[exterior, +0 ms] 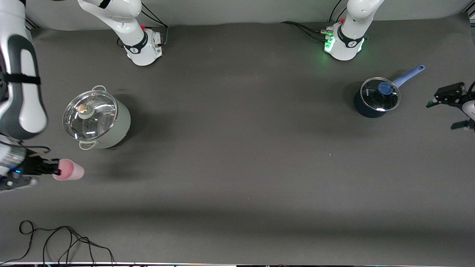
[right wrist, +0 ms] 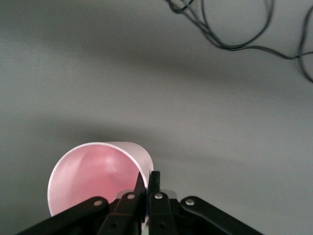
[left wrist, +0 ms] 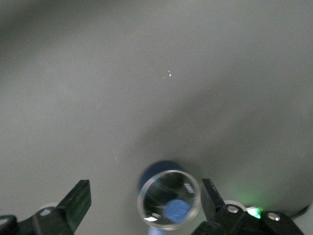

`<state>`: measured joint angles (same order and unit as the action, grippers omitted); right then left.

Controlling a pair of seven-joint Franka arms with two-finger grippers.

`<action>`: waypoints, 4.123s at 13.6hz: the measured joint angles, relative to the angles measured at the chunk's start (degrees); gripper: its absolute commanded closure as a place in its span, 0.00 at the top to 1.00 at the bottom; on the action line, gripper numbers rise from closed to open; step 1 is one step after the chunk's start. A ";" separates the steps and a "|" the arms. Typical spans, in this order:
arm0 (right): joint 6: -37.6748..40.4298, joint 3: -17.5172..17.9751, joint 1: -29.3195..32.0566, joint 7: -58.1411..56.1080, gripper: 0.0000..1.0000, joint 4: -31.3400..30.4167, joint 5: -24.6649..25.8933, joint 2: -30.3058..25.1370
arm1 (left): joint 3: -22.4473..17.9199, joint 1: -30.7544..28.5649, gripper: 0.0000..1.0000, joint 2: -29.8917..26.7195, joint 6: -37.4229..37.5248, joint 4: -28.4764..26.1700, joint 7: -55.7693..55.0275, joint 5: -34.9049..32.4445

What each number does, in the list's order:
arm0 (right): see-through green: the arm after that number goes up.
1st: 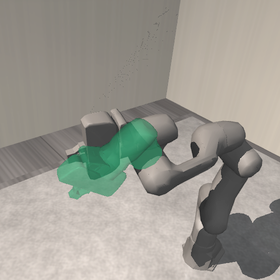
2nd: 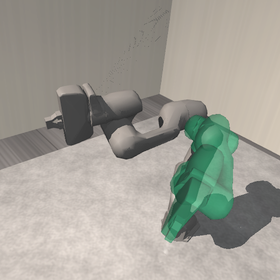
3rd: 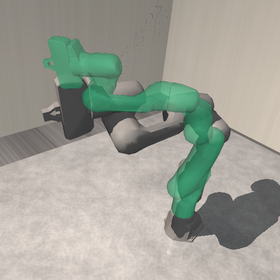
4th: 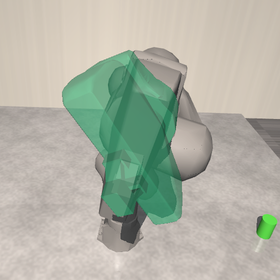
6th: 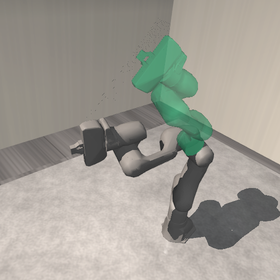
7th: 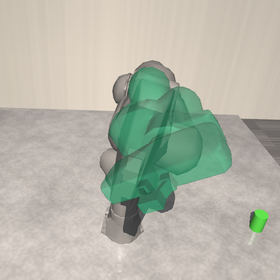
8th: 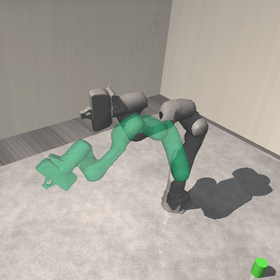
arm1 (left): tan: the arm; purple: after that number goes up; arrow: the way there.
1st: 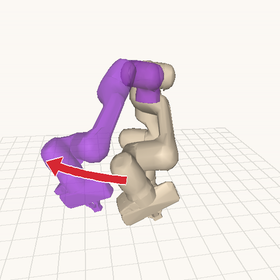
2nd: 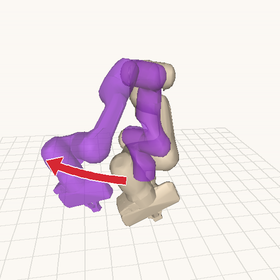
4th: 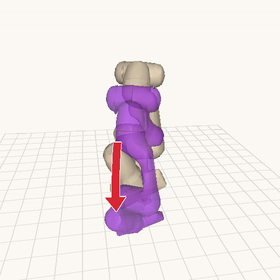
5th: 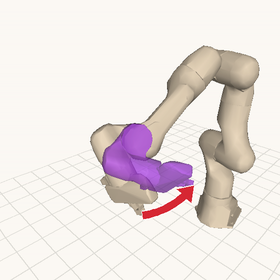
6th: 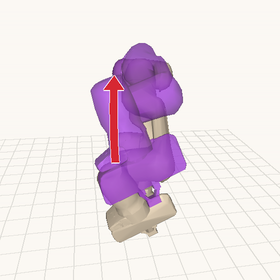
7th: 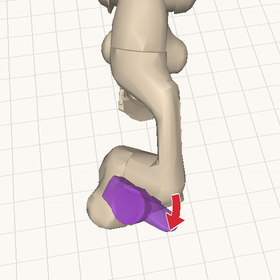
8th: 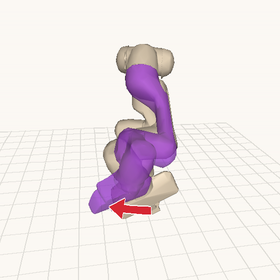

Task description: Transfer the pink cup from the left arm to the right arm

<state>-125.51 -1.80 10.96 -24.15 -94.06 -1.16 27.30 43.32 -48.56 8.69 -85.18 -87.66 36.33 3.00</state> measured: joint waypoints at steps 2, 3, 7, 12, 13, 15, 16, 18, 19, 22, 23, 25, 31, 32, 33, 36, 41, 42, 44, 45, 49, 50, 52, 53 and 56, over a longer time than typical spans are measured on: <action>-4.92 0.04 -0.13 0.00 0.00 -0.12 0.00 4.53 | 0.07 1.03 1.00 -0.72 1.15 0.71 -8.43 -0.17; -6.85 0.04 -0.12 0.00 0.00 -0.12 -0.01 6.44 | 0.08 1.28 1.00 -0.76 1.38 0.88 -12.04 -0.25; -10.67 0.44 -0.32 0.00 0.00 0.39 -0.99 10.24 | 0.06 3.08 1.00 -0.55 1.42 0.91 -22.98 -2.26; -10.89 0.49 -0.62 0.00 0.00 1.17 -5.73 11.20 | 0.13 7.02 1.00 -0.54 1.98 0.91 -31.32 -4.30; -10.89 0.49 -0.62 0.00 0.00 1.32 -6.06 11.50 | 0.14 7.78 1.00 -0.53 2.40 0.91 -33.15 -4.35; -10.87 0.47 -0.59 0.00 0.00 1.79 -6.28 12.04 | 0.18 9.14 1.00 -0.54 2.59 0.90 -35.00 -4.54; -10.85 0.47 -0.59 0.00 0.00 1.93 -6.36 12.06 | 0.18 9.49 1.00 -0.54 2.74 0.88 -35.43 -4.67; -10.86 0.47 -0.58 0.00 0.00 1.96 -6.40 12.09 | 0.16 9.61 1.00 -0.56 3.15 0.69 -35.82 -4.84; -10.86 0.47 -0.58 0.00 0.15 1.97 -6.40 12.09 | 0.10 9.61 1.00 -0.56 3.23 0.62 -35.82 -4.89; -10.86 0.47 -0.59 0.01 0.79 1.99 -6.41 12.15 | -1.02 11.13 1.00 -0.84 3.29 0.59 -35.91 -4.96; -10.86 0.47 -0.59 0.00 0.82 1.99 -6.41 12.20 | -3.53 13.58 1.00 -1.12 3.34 0.58 -35.97 -5.00; -10.85 0.45 -0.57 0.00 0.90 2.00 -6.41 12.23 | -13.83 23.09 1.00 -1.69 3.35 0.59 -35.94 -5.01; -10.35 0.01 -0.50 -0.02 0.99 2.24 -6.40 12.23 | -32.51 41.05 1.00 -4.28 0.11 -0.87 -31.87 -5.09; -10.34 0.01 -0.51 -0.02 0.99 2.32 -6.40 12.21 | -34.12 42.12 1.00 -5.44 -2.41 -2.85 -30.01 -5.10; -10.22 0.02 -0.56 -0.02 0.99 2.51 -6.40 12.14 | -36.68 43.93 1.00 -6.79 -5.10 -5.31 -27.70 -5.10; -5.56 0.03 -0.68 -0.02 0.99 3.81 -6.40 10.86 | -42.96 48.29 1.00 -9.84 -9.73 -10.35 -22.50 -4.96; 13.19 -0.11 -0.73 -0.02 0.99 6.73 -5.19 0.97 | -42.78 49.81 1.00 -10.37 -10.82 -10.34 -23.60 -4.86; 16.89 -0.10 -0.80 -0.02 0.99 7.19 -4.81 -1.35 | -42.24 49.94 1.00 -10.37 -10.59 -10.27 -25.63 -4.85; 22.73 -0.11 -0.84 0.37 0.99 7.46 -4.55 -5.84 | -40.82 50.11 1.00 -10.37 -10.16 -10.16 -28.60 -4.85; 24.99 -0.11 -0.84 0.90 1.00 7.45 -4.52 -7.84 | -40.46 50.20 1.00 -10.35 -10.15 -10.15 -29.28 -4.85; 29.69 -0.05 -2.06 6.99 1.00 5.86 -3.61 -14.80 | -40.36 50.18 1.00 -9.80 -10.02 -10.15 -29.71 -4.85; 29.82 -0.04 -2.78 8.64 1.00 5.02 -2.76 -16.16 | -40.37 50.18 1.00 -9.53 -10.02 -10.15 -29.71 -4.84; 29.81 0.00 -4.78 12.56 1.00 2.94 -0.23 -18.36 | -40.40 50.17 1.00 -9.13 -10.03 -10.14 -29.72 -4.31; 29.67 0.01 -5.71 13.83 0.99 1.87 0.54 -19.27 | -40.40 50.17 1.00 -9.05 -10.06 -10.12 -29.73 -4.06; 26.86 -0.09 -6.39 14.81 0.99 -3.51 1.08 -23.62 | -40.50 50.11 1.00 -8.87 -10.08 -10.10 -29.73 -3.81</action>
<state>-98.64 -1.89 4.57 -9.34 -97.57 -0.08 3.68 2.81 1.55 -0.18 -95.26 -97.75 6.60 -0.81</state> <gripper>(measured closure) 0.004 0.000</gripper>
